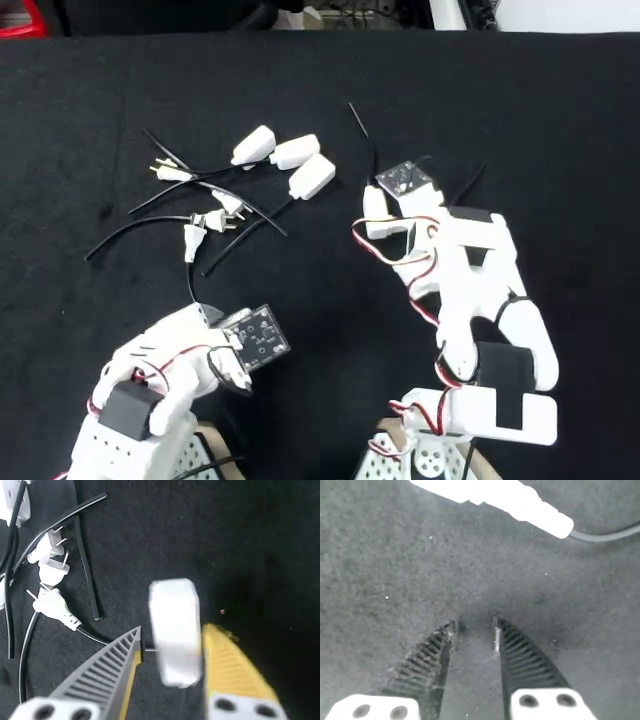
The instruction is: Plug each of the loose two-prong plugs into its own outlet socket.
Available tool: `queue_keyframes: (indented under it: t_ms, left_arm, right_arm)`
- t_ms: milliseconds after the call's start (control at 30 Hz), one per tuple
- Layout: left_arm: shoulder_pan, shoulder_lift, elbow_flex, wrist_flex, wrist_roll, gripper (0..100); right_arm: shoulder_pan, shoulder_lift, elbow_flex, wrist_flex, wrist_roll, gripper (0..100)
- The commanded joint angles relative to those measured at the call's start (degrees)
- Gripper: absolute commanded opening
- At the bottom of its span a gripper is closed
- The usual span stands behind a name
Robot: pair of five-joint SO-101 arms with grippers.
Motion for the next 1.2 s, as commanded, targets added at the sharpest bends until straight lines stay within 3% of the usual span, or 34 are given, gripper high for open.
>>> queue_keyframes:
  t_ms: [0,233,400,500,767,1167]
  left_arm:
    - [-0.57,0.18,-4.88,2.55,0.26,25]
    - [-0.04,0.18,-13.76,10.37,-2.90,25]
    - [-2.77,0.18,-20.18,8.79,-4.31,25]
    - [-8.40,0.70,-21.93,2.90,-1.41,25]
    - [-15.08,10.20,-5.14,-16.97,-1.32,25]
    - [-13.58,23.47,-4.62,-23.12,1.76,25]
  right_arm:
    - [-0.70,-1.80,-0.48,2.29,-0.18,11.3]
    - [-0.88,-2.15,-0.66,2.90,-0.18,11.3]
    - [-0.88,-2.15,-0.66,2.90,-0.18,11.3]
    - [-0.88,-2.07,-0.66,2.90,-0.44,11.3]
    - [-0.97,-1.80,-0.66,2.90,-0.53,11.3]
    - [-0.97,-1.80,-0.66,2.90,-0.53,11.3]
